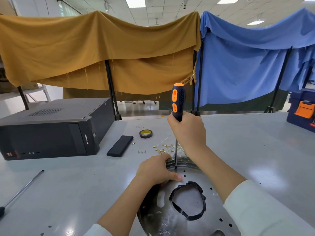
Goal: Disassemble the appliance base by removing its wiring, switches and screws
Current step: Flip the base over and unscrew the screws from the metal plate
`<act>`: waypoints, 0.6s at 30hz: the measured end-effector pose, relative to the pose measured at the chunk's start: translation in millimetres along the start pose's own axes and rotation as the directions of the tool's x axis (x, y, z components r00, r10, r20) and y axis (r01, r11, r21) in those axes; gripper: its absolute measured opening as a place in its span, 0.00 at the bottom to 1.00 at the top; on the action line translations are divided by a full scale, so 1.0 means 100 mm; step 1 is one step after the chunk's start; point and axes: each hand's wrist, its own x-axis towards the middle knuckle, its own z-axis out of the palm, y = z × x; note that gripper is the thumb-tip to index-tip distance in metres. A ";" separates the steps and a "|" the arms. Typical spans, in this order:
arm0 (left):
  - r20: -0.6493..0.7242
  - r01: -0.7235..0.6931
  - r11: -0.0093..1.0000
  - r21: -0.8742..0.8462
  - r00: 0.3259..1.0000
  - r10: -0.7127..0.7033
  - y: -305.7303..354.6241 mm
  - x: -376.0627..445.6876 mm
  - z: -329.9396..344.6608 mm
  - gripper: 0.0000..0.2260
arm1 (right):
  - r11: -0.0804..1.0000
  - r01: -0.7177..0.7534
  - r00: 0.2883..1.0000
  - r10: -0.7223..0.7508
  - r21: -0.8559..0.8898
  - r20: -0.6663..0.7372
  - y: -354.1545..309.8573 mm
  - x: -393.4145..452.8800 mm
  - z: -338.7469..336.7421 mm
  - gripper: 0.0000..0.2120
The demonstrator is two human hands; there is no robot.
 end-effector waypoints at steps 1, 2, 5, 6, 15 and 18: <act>0.000 -0.001 1.000 -0.003 1.000 0.001 0.00 0.00 0.00 0.32 | 1.000 -0.015 1.000 0.015 -0.016 -0.001 0.00 0.02 0.01 0.19; 0.000 -0.003 1.000 -0.004 1.000 0.003 0.00 -0.01 0.00 0.31 | 0.999 -0.036 0.999 0.035 -0.039 -0.009 0.01 0.04 0.01 0.19; 0.000 -0.003 1.000 0.001 1.000 0.003 0.00 0.00 0.00 0.32 | 0.988 -0.090 0.994 0.082 -0.129 -0.067 0.05 0.08 -0.01 0.19; 0.000 -0.003 1.000 0.005 1.000 0.003 0.00 0.00 0.01 0.33 | 0.985 -0.095 0.993 0.083 -0.141 -0.088 0.06 0.07 -0.01 0.19; -0.006 -0.016 1.000 0.011 1.000 0.016 0.00 0.01 0.01 0.35 | 0.987 -0.099 0.972 0.069 0.125 0.225 0.08 0.18 -0.09 0.18; -0.008 -0.013 1.000 0.006 1.000 0.013 0.00 0.01 0.02 0.36 | 0.995 -0.077 0.970 0.061 0.059 0.236 0.05 0.18 -0.07 0.18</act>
